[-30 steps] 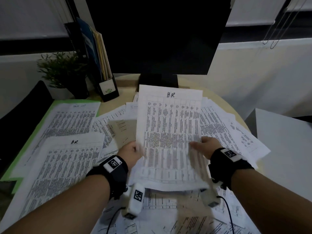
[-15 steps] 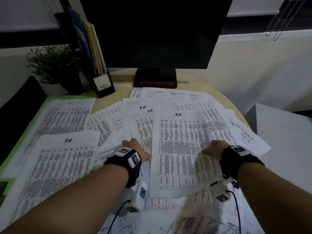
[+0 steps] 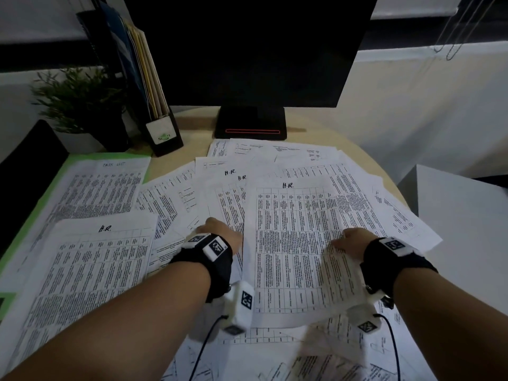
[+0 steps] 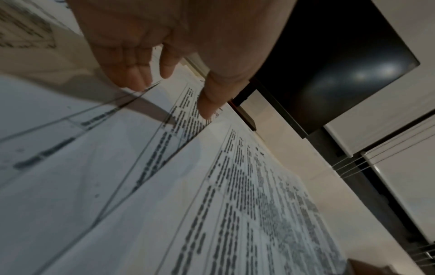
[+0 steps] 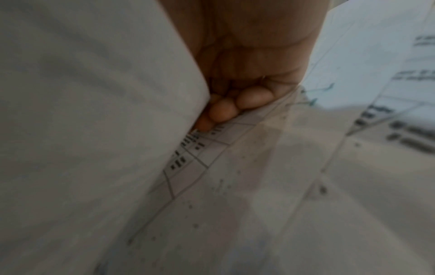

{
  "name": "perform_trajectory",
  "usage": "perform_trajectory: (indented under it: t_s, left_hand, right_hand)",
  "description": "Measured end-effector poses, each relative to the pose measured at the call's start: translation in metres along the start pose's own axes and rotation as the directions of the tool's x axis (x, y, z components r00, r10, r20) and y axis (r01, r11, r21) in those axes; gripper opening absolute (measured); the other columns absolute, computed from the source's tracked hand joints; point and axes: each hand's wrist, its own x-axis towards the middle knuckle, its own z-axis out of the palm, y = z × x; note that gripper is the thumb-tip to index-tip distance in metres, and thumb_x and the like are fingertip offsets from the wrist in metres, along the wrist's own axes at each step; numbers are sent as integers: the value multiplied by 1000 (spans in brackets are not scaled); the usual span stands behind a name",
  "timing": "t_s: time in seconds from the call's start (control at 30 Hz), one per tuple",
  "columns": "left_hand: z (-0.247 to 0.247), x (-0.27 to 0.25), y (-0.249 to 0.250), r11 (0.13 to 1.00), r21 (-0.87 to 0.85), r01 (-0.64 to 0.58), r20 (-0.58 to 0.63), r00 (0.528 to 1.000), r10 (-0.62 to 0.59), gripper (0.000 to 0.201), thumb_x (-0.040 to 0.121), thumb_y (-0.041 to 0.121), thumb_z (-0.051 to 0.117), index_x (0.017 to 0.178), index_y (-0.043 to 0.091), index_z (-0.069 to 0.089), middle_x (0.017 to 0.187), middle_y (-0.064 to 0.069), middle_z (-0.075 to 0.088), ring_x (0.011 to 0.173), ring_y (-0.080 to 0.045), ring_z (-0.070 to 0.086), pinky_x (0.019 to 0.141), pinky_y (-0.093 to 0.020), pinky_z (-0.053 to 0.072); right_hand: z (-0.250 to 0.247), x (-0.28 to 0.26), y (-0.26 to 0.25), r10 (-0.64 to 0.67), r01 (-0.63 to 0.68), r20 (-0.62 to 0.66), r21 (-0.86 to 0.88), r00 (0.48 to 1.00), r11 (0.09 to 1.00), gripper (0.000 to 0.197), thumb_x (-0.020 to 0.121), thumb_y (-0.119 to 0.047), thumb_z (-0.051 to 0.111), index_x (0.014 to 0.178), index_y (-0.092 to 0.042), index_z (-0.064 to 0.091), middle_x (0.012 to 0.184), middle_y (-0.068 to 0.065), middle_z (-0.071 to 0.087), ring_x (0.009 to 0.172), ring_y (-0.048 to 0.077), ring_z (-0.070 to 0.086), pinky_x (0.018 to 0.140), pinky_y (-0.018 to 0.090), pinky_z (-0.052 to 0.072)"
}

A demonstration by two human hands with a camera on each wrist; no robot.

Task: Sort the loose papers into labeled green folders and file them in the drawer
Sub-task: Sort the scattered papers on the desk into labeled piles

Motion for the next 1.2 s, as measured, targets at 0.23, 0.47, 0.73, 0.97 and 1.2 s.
perform_trajectory:
  t_s: [0.23, 0.47, 0.73, 0.97, 1.2]
  left_hand:
    - [-5, 11, 6, 830, -557, 5, 123, 990, 76, 54, 84, 24, 69, 124, -7, 50, 85, -8, 57, 73, -19, 53, 66, -25, 50]
    - [-11, 19, 1, 864, -501, -45, 92, 990, 105, 19, 91, 13, 57, 101, -2, 63, 102, -21, 64, 83, -30, 59, 71, -34, 46]
    - [-16, 29, -13, 995, 96, 6, -87, 996, 3, 60, 79, 41, 66, 127, 9, 48, 127, -19, 50, 115, -36, 52, 96, -40, 45]
    - [-10, 24, -3, 984, 177, -25, -37, 999, 32, 90, 69, 50, 77, 135, 13, 30, 128, -17, 41, 110, -31, 51, 87, -40, 47]
    - [-12, 22, -9, 988, 11, -154, -132, 979, 155, 70, 78, 24, 77, 135, 7, 40, 131, -16, 45, 113, -30, 53, 87, -32, 47]
  right_hand:
    - [2, 6, 7, -26, 27, -9, 43, 1000, 999, 25, 92, -34, 58, 75, -17, 52, 76, -2, 59, 66, 11, 57, 59, 21, 42]
    - [-2, 9, 10, -40, 41, -21, 31, 999, 999, 27, 93, -31, 58, 73, -16, 48, 74, -1, 54, 64, 9, 51, 50, 18, 34]
    - [-1, 9, 8, -53, 53, -35, 21, 998, 998, 29, 93, -29, 58, 70, -17, 45, 73, -2, 51, 64, 9, 48, 51, 18, 32]
    - [-1, 10, 9, -55, 55, -11, 20, 998, 998, 23, 92, -33, 58, 78, -17, 49, 75, -4, 53, 68, 10, 51, 62, 22, 38]
    - [0, 12, 12, -37, 37, 0, 59, 999, 998, 21, 92, -34, 58, 83, -16, 53, 78, -2, 58, 68, 8, 54, 56, 21, 37]
